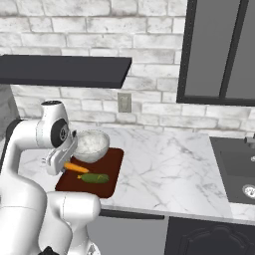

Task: Place the two vegetables and bowl onto the tray for setting up a vegetable dip station.

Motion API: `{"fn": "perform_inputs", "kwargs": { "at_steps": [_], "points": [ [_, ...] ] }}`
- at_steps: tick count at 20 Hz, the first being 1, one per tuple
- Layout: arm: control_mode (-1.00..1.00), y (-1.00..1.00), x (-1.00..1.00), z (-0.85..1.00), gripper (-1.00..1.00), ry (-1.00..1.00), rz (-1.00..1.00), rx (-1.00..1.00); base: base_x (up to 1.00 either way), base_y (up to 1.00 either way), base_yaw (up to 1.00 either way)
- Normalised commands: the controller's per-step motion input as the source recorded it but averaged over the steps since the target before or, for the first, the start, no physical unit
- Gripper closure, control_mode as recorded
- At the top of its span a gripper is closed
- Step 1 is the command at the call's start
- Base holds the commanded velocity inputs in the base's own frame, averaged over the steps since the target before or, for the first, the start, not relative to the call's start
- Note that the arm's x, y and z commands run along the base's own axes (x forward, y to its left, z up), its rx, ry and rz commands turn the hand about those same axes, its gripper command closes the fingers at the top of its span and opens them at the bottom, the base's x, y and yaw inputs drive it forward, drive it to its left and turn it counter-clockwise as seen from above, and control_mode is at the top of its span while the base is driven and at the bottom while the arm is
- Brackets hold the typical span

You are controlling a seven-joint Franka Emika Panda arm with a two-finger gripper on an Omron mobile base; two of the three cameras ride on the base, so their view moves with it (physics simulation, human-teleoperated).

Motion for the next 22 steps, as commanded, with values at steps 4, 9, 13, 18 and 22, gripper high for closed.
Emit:
{"fn": "perform_inputs", "kwargs": {
  "at_steps": [4, 9, 13, 18, 22],
  "points": [
    [-1.0, -0.18, 0.0, -0.25, 1.0, 0.0, 0.03, 0.01, 0.0, 0.0, 0.0],
    [-1.0, -0.13, 0.01, -0.25, 1.0, 0.0, 0.0, 0.04, 0.0, 0.0, 0.0],
    [-1.0, -0.02, 0.09, -0.26, 1.0, 0.0, 0.0, 0.08, 0.0, 0.0, 0.0],
    [-1.0, 0.0, 0.21, -0.32, 1.0, 0.0, 0.0, 0.08, 0.0, 0.0, 0.0],
    [-1.0, 0.02, 0.21, -0.29, 1.0, 0.0, 0.01, 0.0, 0.0, 0.0, 0.0]
  ]
}}
